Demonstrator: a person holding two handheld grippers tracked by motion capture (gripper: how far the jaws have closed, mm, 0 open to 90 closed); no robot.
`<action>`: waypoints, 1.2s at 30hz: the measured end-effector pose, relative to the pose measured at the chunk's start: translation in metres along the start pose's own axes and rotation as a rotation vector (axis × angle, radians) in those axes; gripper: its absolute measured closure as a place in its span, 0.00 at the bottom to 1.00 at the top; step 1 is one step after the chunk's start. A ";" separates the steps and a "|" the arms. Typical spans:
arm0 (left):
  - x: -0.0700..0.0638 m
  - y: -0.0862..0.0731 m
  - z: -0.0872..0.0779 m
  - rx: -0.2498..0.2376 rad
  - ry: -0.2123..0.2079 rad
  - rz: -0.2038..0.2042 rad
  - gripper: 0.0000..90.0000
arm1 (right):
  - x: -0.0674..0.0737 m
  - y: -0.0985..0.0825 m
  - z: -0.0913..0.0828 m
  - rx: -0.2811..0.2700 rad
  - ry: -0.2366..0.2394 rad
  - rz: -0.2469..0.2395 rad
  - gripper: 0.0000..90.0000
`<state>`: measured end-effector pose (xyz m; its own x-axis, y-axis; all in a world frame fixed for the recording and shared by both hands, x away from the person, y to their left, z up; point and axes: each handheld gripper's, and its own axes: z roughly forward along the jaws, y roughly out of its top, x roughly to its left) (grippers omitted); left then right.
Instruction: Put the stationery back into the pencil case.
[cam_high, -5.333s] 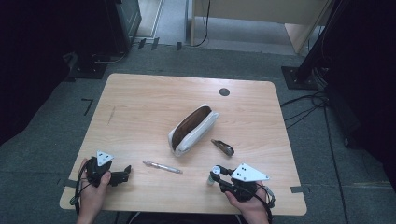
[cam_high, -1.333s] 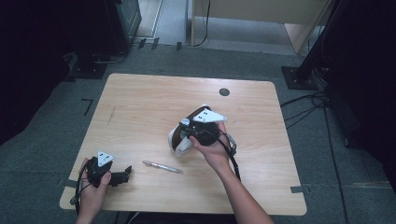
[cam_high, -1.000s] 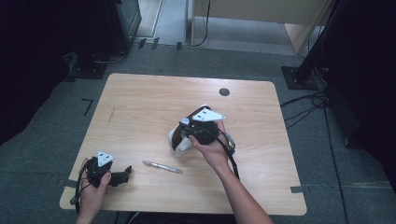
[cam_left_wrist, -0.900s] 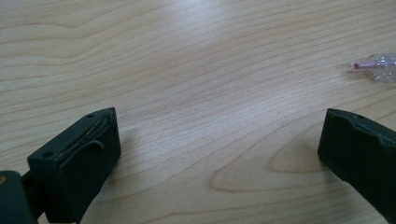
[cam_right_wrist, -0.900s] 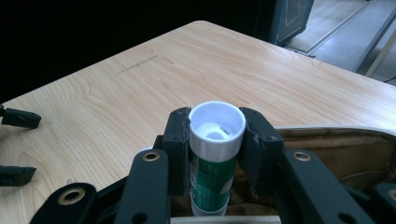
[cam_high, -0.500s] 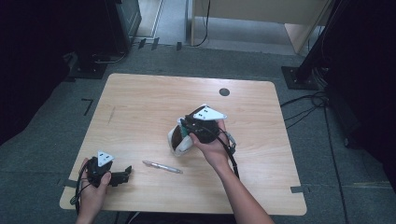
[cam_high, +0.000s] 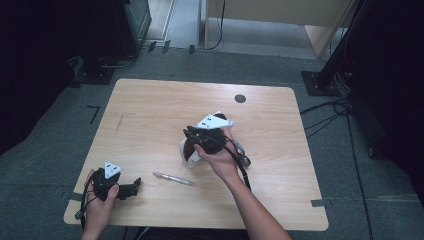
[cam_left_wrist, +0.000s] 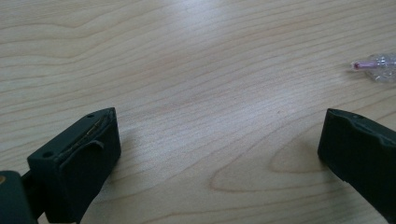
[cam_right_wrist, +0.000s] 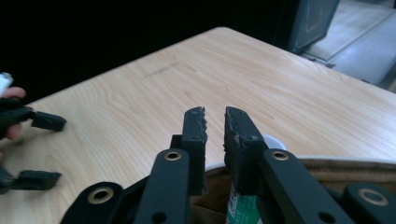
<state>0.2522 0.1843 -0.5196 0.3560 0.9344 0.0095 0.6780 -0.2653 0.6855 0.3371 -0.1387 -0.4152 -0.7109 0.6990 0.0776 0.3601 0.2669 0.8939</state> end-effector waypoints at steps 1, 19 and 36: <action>0.000 0.000 0.000 0.000 0.000 0.000 0.00 | -0.001 -0.001 0.001 0.009 -0.018 0.013 0.88; 0.000 0.000 0.000 0.006 -0.004 0.012 0.00 | -0.027 -0.006 -0.039 -0.073 -0.087 0.076 0.85; 0.000 0.000 0.000 0.004 -0.005 0.010 0.00 | -0.009 -0.058 -0.093 -0.113 -0.023 0.077 0.82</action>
<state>0.2521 0.1845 -0.5193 0.3663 0.9304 0.0126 0.6769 -0.2757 0.6825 0.2665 -0.2225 -0.4268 -0.6693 0.7298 0.1394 0.3420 0.1361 0.9298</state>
